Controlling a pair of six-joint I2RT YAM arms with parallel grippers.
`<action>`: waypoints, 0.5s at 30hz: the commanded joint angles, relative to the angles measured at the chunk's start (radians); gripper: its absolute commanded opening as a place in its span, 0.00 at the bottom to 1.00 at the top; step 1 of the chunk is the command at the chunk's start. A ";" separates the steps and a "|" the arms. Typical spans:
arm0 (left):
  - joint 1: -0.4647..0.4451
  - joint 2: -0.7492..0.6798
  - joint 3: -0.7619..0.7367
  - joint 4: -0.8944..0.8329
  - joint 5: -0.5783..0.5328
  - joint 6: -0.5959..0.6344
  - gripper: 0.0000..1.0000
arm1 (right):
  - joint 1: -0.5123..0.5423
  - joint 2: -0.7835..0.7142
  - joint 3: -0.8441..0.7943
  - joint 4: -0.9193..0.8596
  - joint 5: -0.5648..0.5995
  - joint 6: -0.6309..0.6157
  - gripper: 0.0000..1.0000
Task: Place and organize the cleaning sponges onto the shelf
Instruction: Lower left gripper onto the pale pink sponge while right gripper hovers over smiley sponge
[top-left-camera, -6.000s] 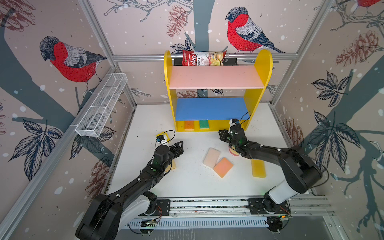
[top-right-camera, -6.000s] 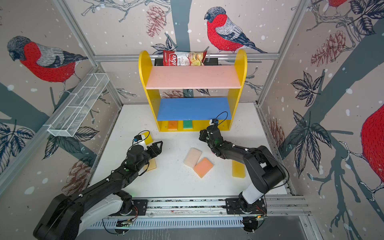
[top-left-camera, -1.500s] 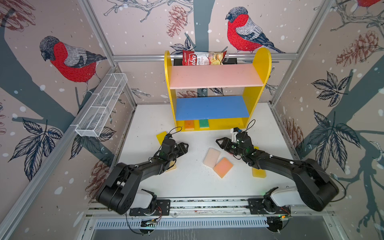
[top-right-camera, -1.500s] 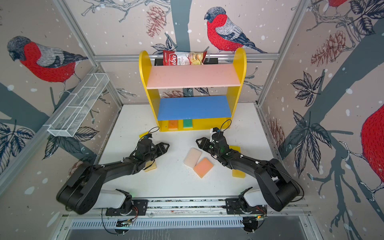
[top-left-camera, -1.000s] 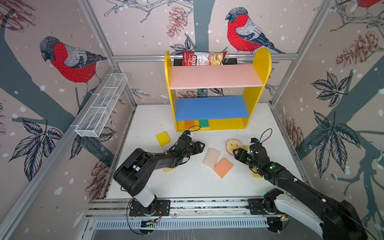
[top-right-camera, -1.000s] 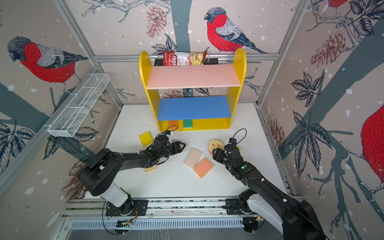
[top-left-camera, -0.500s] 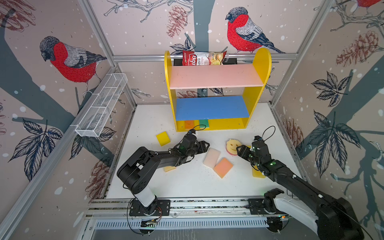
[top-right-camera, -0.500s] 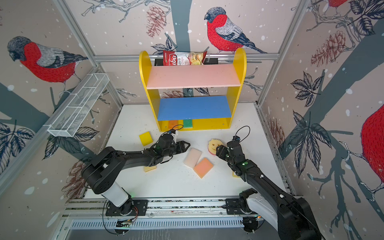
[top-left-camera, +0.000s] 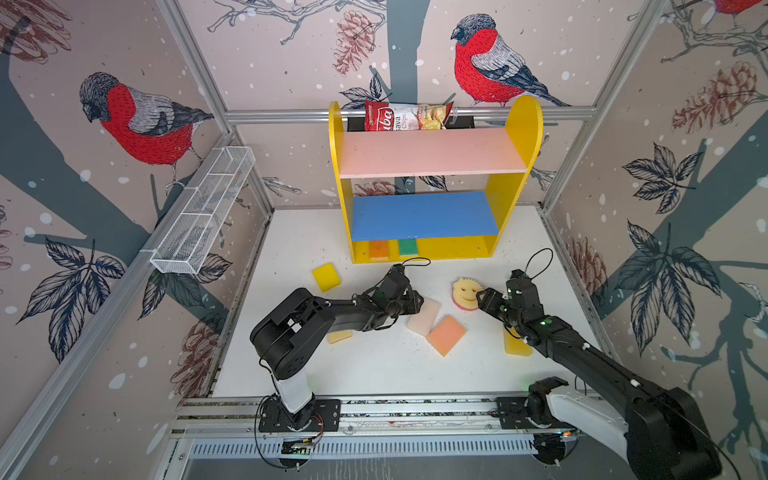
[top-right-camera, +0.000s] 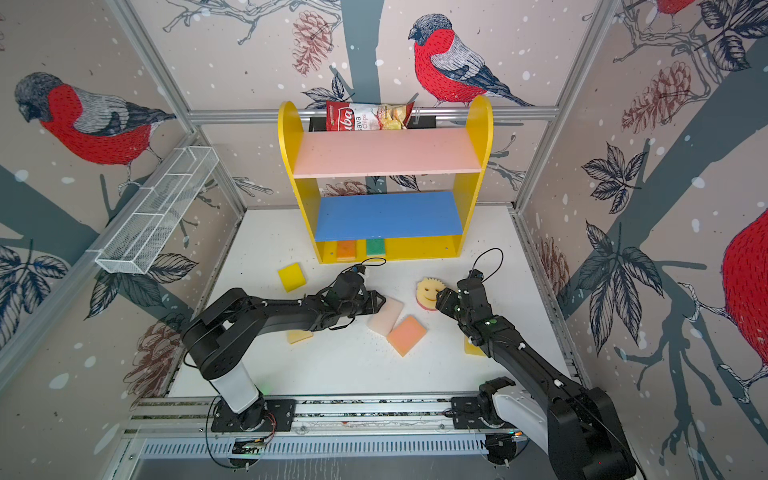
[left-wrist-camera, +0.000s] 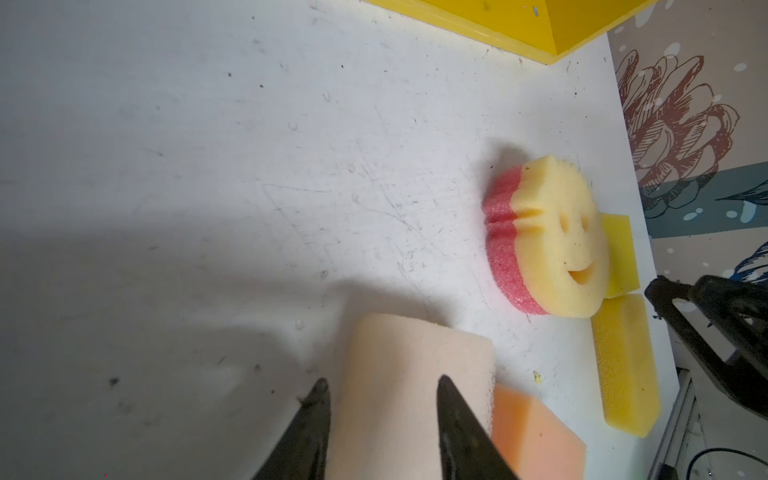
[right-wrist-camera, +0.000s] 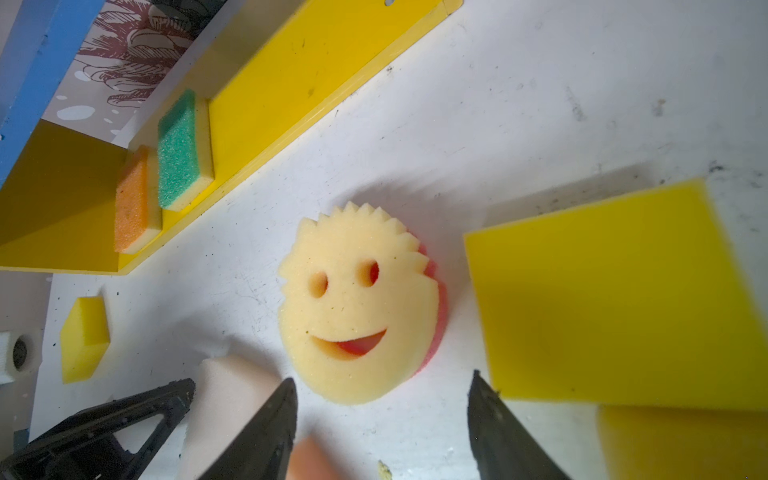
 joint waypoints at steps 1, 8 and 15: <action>-0.008 0.024 0.041 -0.047 0.002 0.008 0.30 | -0.006 -0.017 0.006 -0.012 -0.004 -0.019 0.65; -0.016 0.066 0.109 -0.071 0.021 0.010 0.00 | -0.035 -0.041 0.025 -0.028 -0.011 -0.026 0.64; -0.015 0.018 0.171 -0.138 -0.054 0.043 0.00 | -0.047 -0.031 0.031 -0.008 -0.020 -0.032 0.64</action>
